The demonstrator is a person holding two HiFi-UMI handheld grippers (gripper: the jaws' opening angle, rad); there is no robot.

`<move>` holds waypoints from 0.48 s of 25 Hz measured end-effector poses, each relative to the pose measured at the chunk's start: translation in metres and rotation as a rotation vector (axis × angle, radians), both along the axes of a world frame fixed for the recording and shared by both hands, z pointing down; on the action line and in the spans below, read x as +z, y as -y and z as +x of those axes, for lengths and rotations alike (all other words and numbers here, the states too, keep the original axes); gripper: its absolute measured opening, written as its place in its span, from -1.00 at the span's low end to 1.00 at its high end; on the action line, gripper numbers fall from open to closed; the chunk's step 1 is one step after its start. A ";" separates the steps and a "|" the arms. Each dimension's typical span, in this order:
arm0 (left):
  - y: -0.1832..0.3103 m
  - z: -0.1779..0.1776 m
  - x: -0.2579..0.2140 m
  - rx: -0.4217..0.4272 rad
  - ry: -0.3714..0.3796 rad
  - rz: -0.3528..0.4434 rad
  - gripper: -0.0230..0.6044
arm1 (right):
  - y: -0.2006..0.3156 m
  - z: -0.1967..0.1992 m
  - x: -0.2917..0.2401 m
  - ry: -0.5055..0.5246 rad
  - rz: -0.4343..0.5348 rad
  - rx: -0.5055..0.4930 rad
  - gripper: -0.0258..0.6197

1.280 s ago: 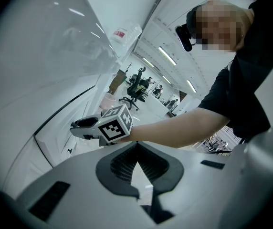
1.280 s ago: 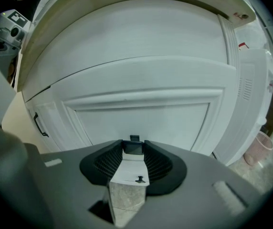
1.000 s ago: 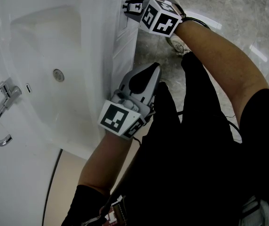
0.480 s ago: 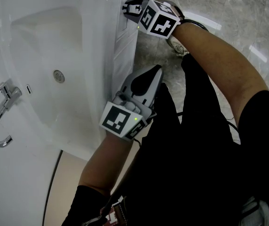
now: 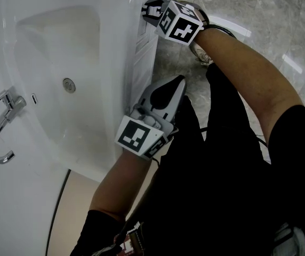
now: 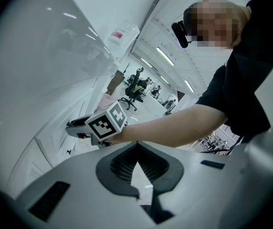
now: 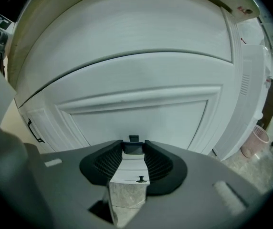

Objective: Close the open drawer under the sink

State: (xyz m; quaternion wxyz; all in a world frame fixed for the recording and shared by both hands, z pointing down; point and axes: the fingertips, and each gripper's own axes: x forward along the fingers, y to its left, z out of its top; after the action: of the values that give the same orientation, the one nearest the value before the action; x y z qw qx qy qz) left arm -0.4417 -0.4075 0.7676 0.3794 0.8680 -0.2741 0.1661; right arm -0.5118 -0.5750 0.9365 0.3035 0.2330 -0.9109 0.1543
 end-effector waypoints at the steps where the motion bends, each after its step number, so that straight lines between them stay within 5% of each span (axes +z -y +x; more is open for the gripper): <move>1: 0.000 0.000 -0.003 0.002 0.002 0.005 -0.93 | 0.000 0.001 0.000 -0.005 0.003 0.007 -0.48; 9: 0.005 -0.010 -0.042 0.000 0.002 0.056 -0.93 | -0.018 0.030 -0.021 -0.003 -0.022 0.110 -0.50; 12: 0.008 -0.015 -0.059 -0.014 -0.004 0.078 -0.93 | -0.035 0.051 -0.035 0.011 -0.040 0.116 -0.67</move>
State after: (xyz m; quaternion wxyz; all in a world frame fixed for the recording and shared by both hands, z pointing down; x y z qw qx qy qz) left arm -0.4565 -0.4151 0.7091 0.3468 0.8805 -0.2859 0.1509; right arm -0.4604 -0.5400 0.9011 0.2935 0.2783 -0.8944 0.1910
